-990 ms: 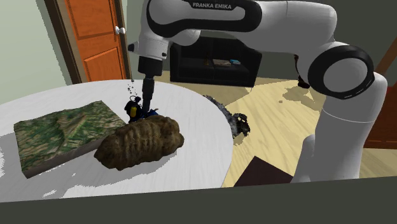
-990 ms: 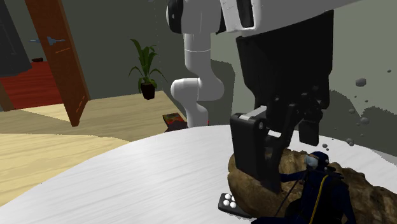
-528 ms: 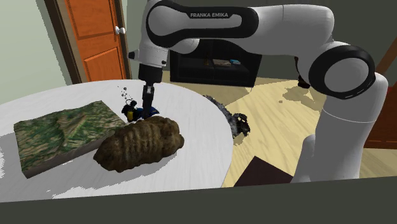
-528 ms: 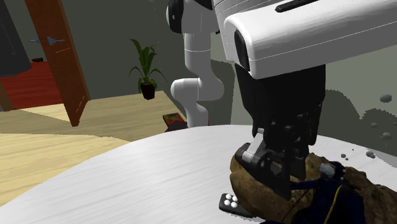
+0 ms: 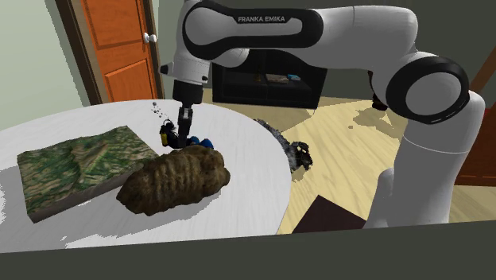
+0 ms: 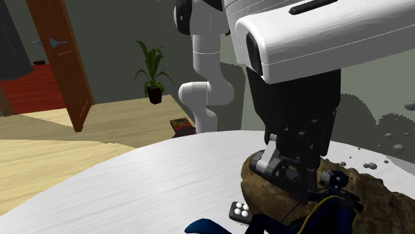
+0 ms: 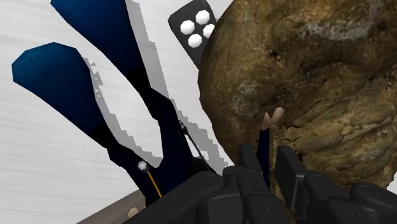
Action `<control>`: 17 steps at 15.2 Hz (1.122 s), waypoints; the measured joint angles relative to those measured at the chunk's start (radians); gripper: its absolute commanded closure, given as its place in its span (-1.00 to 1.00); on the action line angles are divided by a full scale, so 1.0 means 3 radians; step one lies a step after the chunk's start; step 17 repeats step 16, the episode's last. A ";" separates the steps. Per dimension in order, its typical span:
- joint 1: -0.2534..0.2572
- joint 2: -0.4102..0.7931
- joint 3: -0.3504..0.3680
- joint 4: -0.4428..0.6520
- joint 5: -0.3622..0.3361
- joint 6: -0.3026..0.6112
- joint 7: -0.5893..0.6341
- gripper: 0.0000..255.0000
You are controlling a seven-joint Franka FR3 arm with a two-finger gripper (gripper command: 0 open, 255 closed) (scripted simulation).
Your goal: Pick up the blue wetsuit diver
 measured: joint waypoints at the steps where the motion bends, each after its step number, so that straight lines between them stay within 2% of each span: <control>1: -0.0003 0.0000 -0.0002 0.0018 -0.0001 -0.0020 0.0002 1.00; 17: -0.0021 0.0161 -0.0007 0.0872 -0.0023 -0.0690 0.0178 1.00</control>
